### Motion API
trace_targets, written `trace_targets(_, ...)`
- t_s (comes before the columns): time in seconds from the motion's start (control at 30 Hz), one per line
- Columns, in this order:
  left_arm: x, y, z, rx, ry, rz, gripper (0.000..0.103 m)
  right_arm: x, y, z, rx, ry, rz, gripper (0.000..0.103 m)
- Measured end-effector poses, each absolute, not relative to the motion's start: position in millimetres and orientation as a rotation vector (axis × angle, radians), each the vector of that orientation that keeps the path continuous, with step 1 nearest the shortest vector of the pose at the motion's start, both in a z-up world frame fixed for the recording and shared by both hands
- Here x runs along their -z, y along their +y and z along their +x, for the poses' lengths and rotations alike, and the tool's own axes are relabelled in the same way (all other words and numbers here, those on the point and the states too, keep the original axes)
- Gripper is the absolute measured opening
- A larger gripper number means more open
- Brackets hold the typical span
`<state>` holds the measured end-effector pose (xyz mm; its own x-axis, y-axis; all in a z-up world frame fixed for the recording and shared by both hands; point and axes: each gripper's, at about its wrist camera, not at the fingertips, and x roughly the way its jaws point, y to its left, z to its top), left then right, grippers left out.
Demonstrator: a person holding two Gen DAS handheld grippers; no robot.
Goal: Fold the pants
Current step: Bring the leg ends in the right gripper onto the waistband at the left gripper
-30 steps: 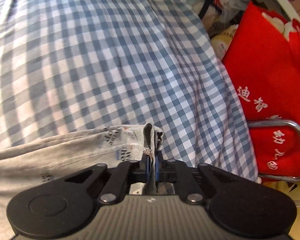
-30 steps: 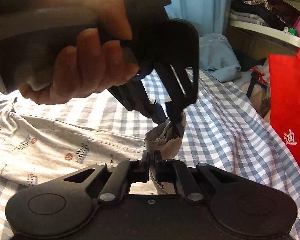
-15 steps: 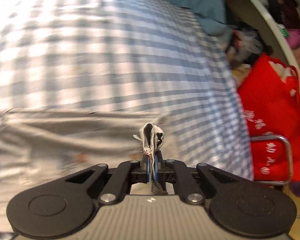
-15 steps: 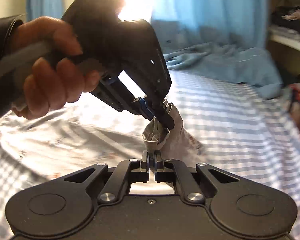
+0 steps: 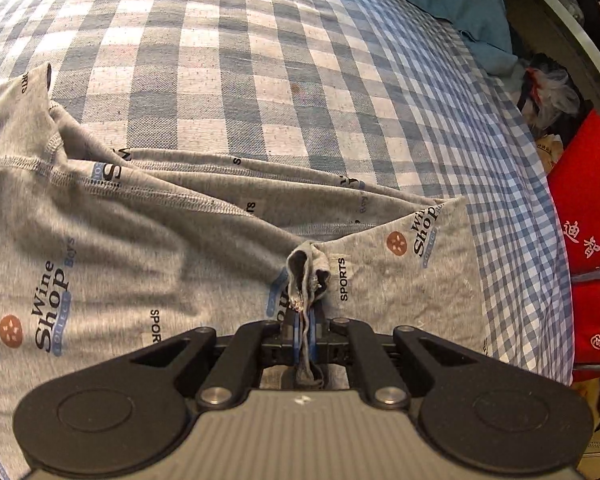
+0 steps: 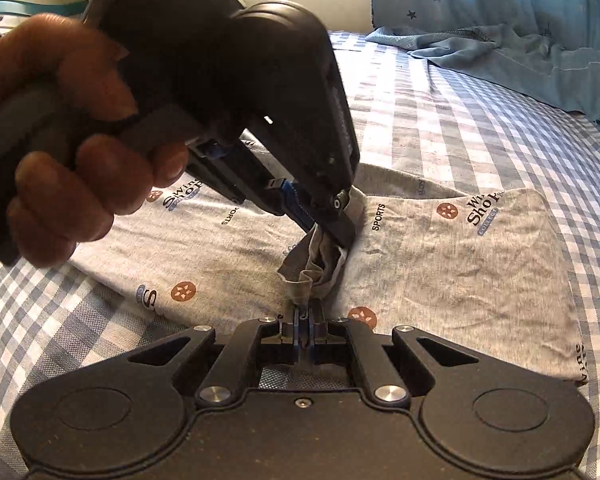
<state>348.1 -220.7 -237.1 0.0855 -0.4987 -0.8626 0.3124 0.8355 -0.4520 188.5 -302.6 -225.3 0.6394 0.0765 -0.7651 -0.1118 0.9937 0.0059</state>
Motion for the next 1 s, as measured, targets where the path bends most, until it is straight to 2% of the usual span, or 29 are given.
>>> trace_targets(0.6,238,-225,349,0.594,1.379,-0.146,0.004,229,-304,192,-0.090,0.879,-0.032,0.004)
trace_targets(0.83,202,-213,343,0.660,1.336,-0.178,0.003,203,-301,190,-0.096,0.853,-0.055,0.004)
trace_targets(1.0,169,-160,346,0.667,1.295,-0.227,0.003,167,-274,193,-0.197,0.837,-0.112,0.004)
